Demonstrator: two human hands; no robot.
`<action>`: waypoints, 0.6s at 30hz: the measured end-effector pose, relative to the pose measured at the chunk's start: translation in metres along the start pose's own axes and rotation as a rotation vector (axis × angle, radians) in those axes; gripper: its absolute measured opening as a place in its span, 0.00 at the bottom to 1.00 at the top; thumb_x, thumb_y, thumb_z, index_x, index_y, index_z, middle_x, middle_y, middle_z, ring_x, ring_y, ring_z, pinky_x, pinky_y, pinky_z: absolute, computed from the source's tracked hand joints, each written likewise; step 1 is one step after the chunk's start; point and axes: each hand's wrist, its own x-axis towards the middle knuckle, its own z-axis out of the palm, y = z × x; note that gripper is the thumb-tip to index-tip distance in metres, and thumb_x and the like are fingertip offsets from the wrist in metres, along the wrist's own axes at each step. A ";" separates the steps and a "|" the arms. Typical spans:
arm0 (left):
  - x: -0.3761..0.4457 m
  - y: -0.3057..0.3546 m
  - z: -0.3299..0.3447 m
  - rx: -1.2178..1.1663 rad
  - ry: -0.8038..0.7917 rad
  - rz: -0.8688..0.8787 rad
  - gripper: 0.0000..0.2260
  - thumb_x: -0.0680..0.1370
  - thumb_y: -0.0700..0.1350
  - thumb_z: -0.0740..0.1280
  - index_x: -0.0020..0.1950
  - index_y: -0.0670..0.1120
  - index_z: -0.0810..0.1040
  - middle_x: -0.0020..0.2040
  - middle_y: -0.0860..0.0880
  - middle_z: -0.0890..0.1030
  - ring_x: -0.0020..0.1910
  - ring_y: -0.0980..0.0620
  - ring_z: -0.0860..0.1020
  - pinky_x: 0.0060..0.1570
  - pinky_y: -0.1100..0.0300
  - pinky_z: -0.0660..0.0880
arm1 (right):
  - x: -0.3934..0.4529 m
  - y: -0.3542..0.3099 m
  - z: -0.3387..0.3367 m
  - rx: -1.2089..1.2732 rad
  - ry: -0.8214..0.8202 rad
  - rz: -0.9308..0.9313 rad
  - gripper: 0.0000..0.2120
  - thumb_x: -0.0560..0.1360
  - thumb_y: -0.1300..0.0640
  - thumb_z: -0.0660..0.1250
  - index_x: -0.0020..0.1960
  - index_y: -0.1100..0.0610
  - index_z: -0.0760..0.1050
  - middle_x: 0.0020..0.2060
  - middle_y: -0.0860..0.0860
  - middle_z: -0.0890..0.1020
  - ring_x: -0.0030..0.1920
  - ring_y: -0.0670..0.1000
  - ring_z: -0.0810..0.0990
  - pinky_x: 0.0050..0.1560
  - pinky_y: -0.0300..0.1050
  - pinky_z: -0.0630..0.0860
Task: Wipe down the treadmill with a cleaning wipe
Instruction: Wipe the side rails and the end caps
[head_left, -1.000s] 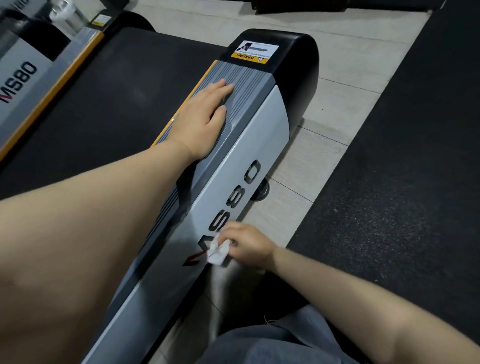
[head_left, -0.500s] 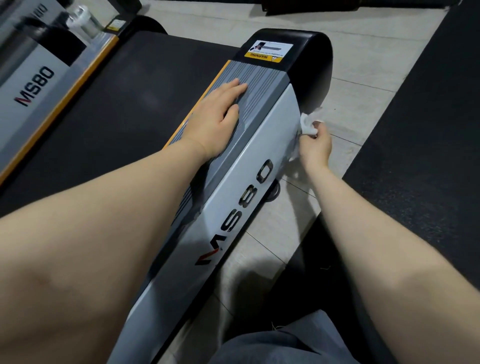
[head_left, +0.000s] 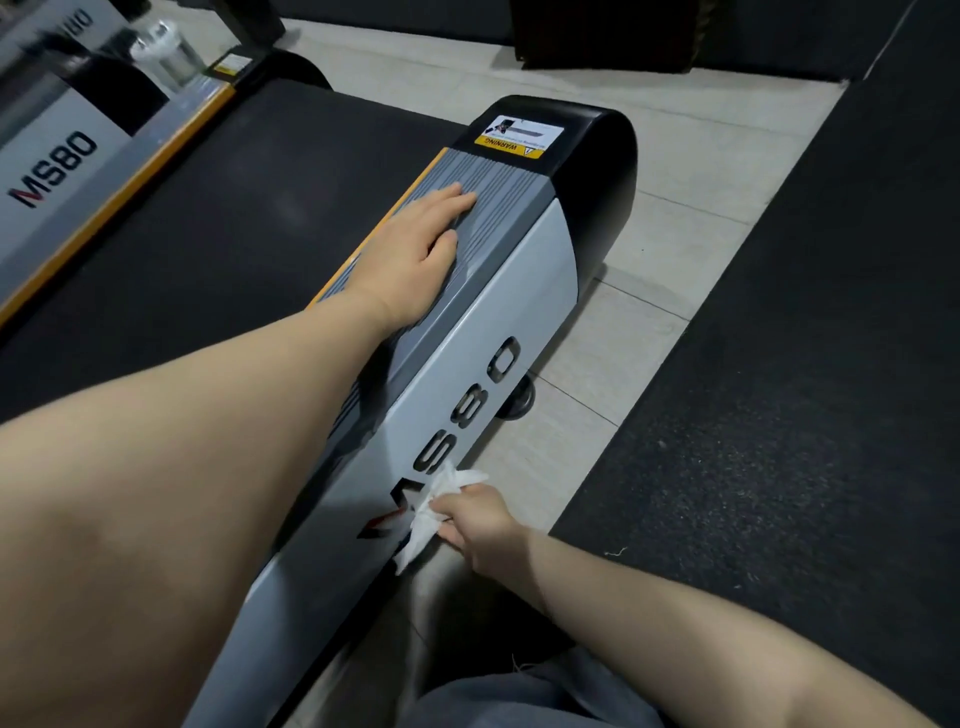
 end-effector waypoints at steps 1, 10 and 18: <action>0.000 0.000 0.000 -0.002 0.001 0.001 0.21 0.84 0.42 0.54 0.77 0.51 0.66 0.78 0.53 0.63 0.77 0.56 0.59 0.74 0.64 0.52 | -0.001 -0.013 -0.003 0.014 -0.046 0.034 0.09 0.75 0.74 0.61 0.42 0.63 0.73 0.36 0.57 0.78 0.35 0.50 0.83 0.36 0.41 0.81; 0.001 0.001 0.001 -0.003 0.037 -0.028 0.21 0.83 0.41 0.56 0.77 0.48 0.66 0.77 0.51 0.66 0.76 0.54 0.62 0.71 0.65 0.54 | -0.023 -0.221 -0.034 -0.412 0.373 -0.934 0.08 0.76 0.60 0.65 0.53 0.52 0.78 0.49 0.49 0.80 0.49 0.47 0.77 0.49 0.34 0.73; 0.005 -0.004 0.003 0.061 0.025 0.015 0.23 0.78 0.46 0.56 0.73 0.47 0.71 0.73 0.48 0.71 0.73 0.48 0.67 0.74 0.47 0.62 | 0.015 -0.333 -0.019 -1.570 0.345 -1.305 0.18 0.74 0.57 0.58 0.59 0.57 0.80 0.60 0.55 0.79 0.63 0.58 0.74 0.69 0.53 0.65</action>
